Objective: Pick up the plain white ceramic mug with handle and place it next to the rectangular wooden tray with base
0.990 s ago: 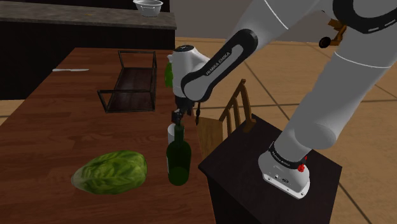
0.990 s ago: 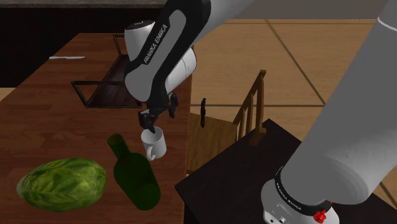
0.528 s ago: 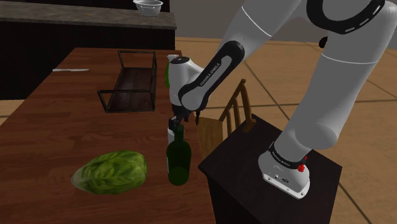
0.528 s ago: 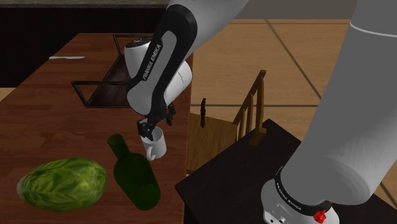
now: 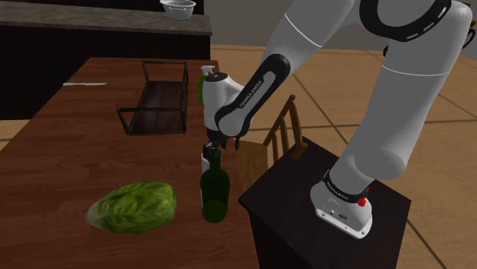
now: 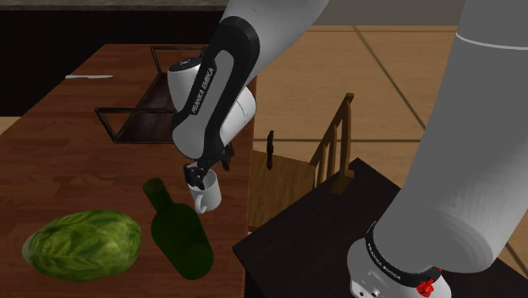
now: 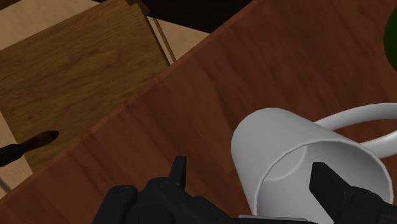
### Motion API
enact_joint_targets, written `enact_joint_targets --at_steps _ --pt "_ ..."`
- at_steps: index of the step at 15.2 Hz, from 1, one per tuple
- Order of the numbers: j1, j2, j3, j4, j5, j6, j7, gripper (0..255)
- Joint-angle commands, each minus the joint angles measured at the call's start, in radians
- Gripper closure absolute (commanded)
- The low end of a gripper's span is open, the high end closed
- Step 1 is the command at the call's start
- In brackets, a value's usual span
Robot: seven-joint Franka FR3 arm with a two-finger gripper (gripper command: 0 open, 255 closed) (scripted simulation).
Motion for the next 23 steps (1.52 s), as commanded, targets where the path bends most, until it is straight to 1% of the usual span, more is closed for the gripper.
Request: enact_joint_targets --at_steps 1,2,11,23 --pt "0.0 0.0 0.0 0.0 0.0 0.0 0.0 0" --pt "0.0 0.0 0.0 0.0 0.0 0.0 0.0 255" --pt "0.0 0.0 0.0 0.0 0.0 0.0 0.0 255" --pt "-0.014 -0.16 0.023 0.007 0.067 -0.162 -0.044 255"
